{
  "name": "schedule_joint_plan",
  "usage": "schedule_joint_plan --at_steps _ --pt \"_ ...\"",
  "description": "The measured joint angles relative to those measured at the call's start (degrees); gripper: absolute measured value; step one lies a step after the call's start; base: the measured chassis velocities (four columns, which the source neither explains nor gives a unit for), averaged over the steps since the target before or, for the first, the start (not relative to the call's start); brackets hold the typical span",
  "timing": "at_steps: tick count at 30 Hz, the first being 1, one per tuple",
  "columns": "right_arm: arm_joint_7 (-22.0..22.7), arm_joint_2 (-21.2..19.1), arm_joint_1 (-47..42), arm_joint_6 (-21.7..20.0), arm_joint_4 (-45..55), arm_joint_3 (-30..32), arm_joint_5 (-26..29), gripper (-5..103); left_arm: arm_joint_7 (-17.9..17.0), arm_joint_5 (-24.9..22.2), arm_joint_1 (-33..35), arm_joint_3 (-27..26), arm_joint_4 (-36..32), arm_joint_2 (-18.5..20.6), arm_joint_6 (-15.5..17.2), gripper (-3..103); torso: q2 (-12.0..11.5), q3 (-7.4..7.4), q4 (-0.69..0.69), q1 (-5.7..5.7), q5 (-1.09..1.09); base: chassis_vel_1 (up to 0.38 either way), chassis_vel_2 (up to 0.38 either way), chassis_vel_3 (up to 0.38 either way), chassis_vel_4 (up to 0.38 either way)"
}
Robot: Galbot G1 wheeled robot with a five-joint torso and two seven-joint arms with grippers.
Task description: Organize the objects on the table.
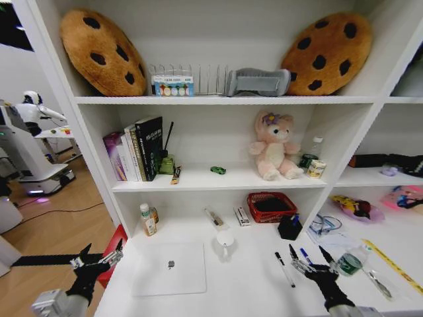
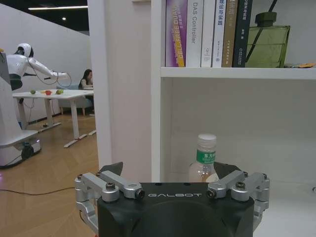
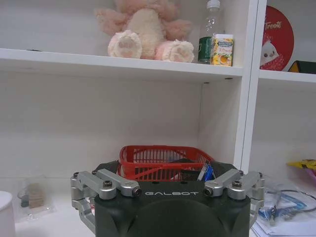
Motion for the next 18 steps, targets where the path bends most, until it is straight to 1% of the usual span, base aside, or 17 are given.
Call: schedule_joint_plan --at_steps 5,6,8,11,15,18 --pt "-0.23 -0.42 1.2 -0.19 -0.93 -1.71 -0.17 100 0.0 0.0 0.0 0.0 0.0 0.0 0.0 100 0.0 0.0 0.0 0.0 -0.01 -0.036 -0.039 0.033 0.045" --pt "-0.42 -0.38 1.17 -0.17 -1.09 -2.03 -0.17 100 -0.01 0.0 0.0 0.0 0.0 0.0 0.0 100 0.0 0.0 -0.02 0.0 -0.01 -0.078 -0.112 0.062 0.106" --pt "-0.84 -0.23 1.06 0.07 -1.36 -2.59 -0.26 100 -0.01 0.0 0.0 0.0 0.0 0.0 0.0 100 0.0 0.0 0.0 0.0 0.01 -0.118 -0.13 0.131 0.131" --pt "-1.62 0.25 0.77 0.7 -1.9 -4.36 -1.51 100 -0.01 0.0 0.0 0.0 0.0 0.0 0.0 100 -0.01 0.0 -0.01 0.01 -0.01 -0.172 -0.158 0.211 0.161" --pt "-1.72 0.25 0.79 0.7 -2.01 -5.64 -1.75 100 -0.02 0.0 0.0 0.0 0.0 -0.01 0.0 100 -0.01 0.0 -0.01 0.01 0.02 -0.218 -0.22 0.223 0.201" --pt "-2.1 -0.05 0.95 0.27 -2.16 -7.48 -1.77 100 -0.01 0.0 0.0 0.0 0.0 -0.01 -0.01 100 0.0 0.0 0.0 0.0 -0.01 -0.206 -0.242 0.21 0.23"
